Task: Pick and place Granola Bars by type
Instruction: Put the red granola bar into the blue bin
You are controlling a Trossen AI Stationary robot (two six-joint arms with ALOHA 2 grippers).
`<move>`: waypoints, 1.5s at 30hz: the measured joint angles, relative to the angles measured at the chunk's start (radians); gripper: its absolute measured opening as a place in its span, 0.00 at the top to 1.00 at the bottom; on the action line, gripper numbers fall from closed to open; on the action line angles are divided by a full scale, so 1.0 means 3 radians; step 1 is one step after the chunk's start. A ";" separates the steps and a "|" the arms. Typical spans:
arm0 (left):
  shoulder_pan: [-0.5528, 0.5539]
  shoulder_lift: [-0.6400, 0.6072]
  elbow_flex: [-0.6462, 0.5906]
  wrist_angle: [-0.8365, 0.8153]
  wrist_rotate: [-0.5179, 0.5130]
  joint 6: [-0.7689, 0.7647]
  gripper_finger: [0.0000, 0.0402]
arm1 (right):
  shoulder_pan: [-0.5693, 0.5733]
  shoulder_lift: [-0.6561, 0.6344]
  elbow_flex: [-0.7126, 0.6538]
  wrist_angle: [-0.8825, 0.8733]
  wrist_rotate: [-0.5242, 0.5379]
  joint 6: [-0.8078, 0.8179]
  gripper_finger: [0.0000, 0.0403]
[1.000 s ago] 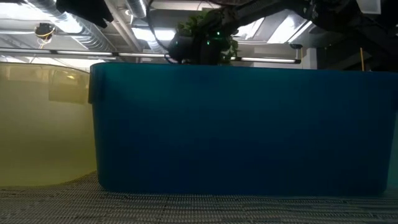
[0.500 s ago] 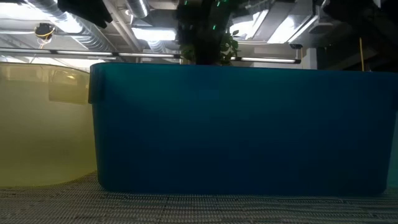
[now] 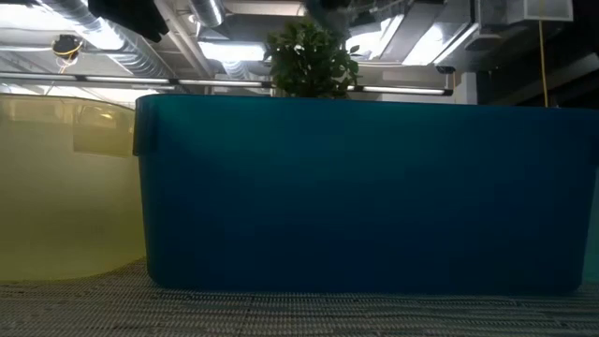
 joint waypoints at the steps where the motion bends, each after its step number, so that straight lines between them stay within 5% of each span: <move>1: 0.0000 0.0000 0.0000 0.0000 0.0001 0.0025 0.51 | 0.0022 -0.0077 0.0000 -0.0005 -0.0001 0.0006 0.94; 15: 0.0000 0.0000 -0.0001 -0.0012 0.0000 0.0045 0.51 | 0.0384 -0.0701 0.0000 -0.0079 0.0000 0.0346 0.95; 33: 0.0000 0.0000 -0.0001 -0.0003 0.0004 0.0103 0.51 | 0.1009 -0.0626 -0.0505 0.0529 -0.0403 0.0340 0.96; 45: 0.0000 0.0000 -0.0001 -0.0001 0.0285 -0.0035 0.51 | 0.1345 -0.0371 -0.0514 0.0448 -0.0018 0.0782 0.96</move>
